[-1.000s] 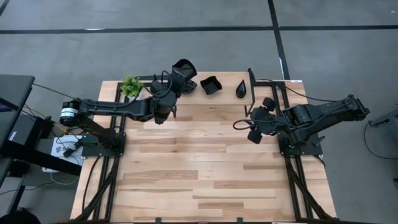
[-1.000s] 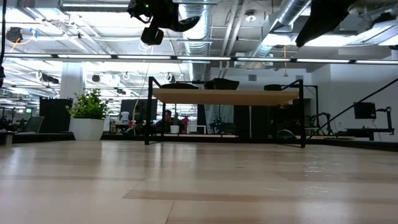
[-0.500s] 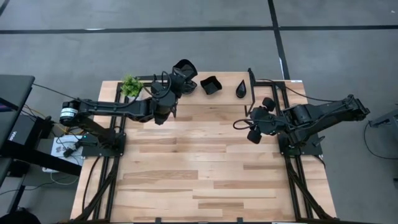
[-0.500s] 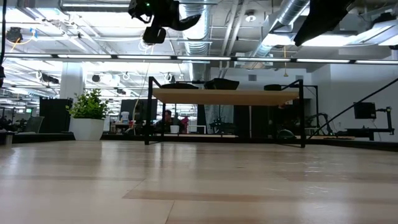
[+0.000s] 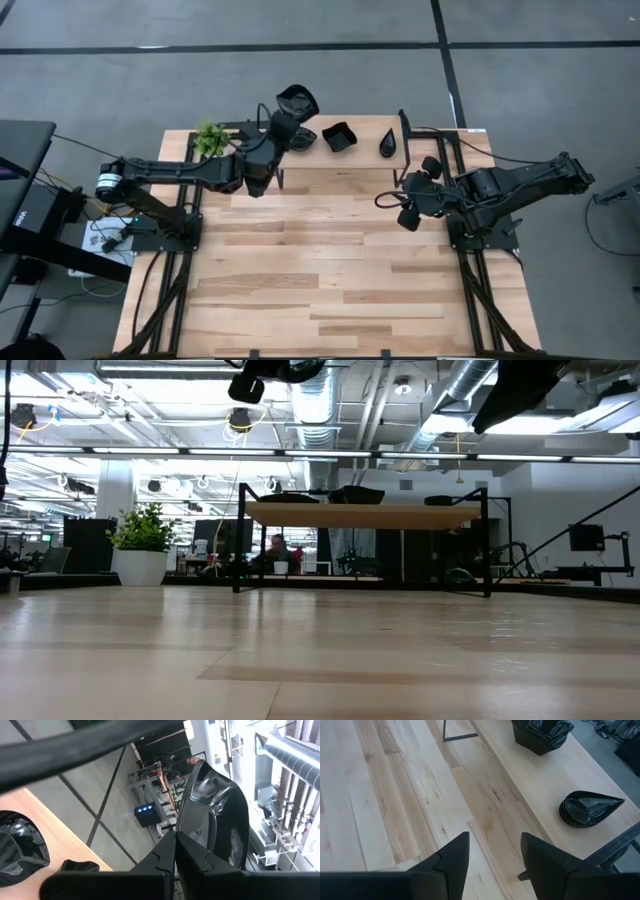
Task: Pick & Place Mini shaped plates
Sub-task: Stack the black plate on top of the black plate on the shelf
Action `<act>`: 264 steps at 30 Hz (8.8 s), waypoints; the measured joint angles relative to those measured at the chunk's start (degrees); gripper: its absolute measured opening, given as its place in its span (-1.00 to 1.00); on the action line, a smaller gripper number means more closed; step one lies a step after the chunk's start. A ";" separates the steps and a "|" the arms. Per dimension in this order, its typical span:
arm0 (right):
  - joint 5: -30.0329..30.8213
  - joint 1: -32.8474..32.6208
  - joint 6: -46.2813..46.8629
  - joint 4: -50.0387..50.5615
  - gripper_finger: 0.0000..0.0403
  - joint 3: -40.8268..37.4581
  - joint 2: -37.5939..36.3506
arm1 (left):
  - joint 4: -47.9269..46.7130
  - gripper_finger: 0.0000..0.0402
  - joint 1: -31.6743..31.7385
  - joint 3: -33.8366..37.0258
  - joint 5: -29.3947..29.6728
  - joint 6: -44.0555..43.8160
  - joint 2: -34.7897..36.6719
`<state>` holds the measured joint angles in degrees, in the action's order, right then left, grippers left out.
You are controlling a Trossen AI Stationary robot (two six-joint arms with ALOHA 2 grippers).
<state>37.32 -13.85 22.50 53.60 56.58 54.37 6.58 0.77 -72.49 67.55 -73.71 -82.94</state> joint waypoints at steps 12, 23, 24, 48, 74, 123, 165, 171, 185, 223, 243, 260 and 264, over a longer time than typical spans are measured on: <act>0.00 0.00 -0.02 0.00 -0.14 0.00 0.02 | -0.15 -0.94 -0.06 0.00 0.41 -0.31 0.00; 0.00 0.00 -0.02 -0.07 -0.14 0.00 0.02 | -2.68 -0.94 -2.00 -0.64 4.90 -4.81 -0.04; 0.00 0.00 -0.01 -0.07 -0.14 0.00 0.02 | -4.36 -0.94 -2.48 -1.64 5.24 -4.74 -0.10; 0.00 0.00 -0.02 -0.13 -0.14 0.00 0.02 | -5.13 -0.94 0.53 -3.85 5.68 -14.99 -0.04; 0.00 0.04 0.00 -0.57 -0.14 0.00 0.11 | -0.21 -0.94 4.65 -23.24 14.74 -14.71 -13.50; 0.00 0.04 0.00 -0.59 -0.14 0.00 0.11 | 8.08 -0.94 3.38 -26.73 22.55 -13.64 -19.32; 0.00 0.04 -0.01 -0.59 -0.15 0.01 0.11 | 16.77 -0.94 2.93 -30.79 20.56 -1.72 -17.94; 0.00 0.04 -0.02 -0.59 -0.14 0.00 0.11 | 16.81 -0.94 -1.41 -23.79 21.97 -4.46 -17.99; 0.00 0.05 0.00 -0.59 -0.14 0.00 0.11 | 17.54 -0.94 -7.41 -16.65 22.24 -13.57 -17.99; 0.00 0.04 0.00 -0.59 -0.14 0.00 0.11 | 17.83 -0.94 -7.30 -16.64 22.49 51.77 -6.22; 0.00 0.04 0.00 -0.59 -0.15 0.00 0.11 | 18.29 -0.94 1.98 -32.36 22.49 82.15 -8.04; 0.00 0.04 -0.02 -0.59 -0.14 0.00 0.11 | 18.33 -0.94 0.99 -27.75 22.43 91.92 -8.70; 0.00 0.04 0.00 -0.59 -0.15 0.00 0.11 | 18.31 -0.94 -0.32 -24.81 22.40 100.36 -8.70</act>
<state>37.32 -13.80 22.50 53.01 56.58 54.48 24.88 0.46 -97.30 89.95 26.64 -91.64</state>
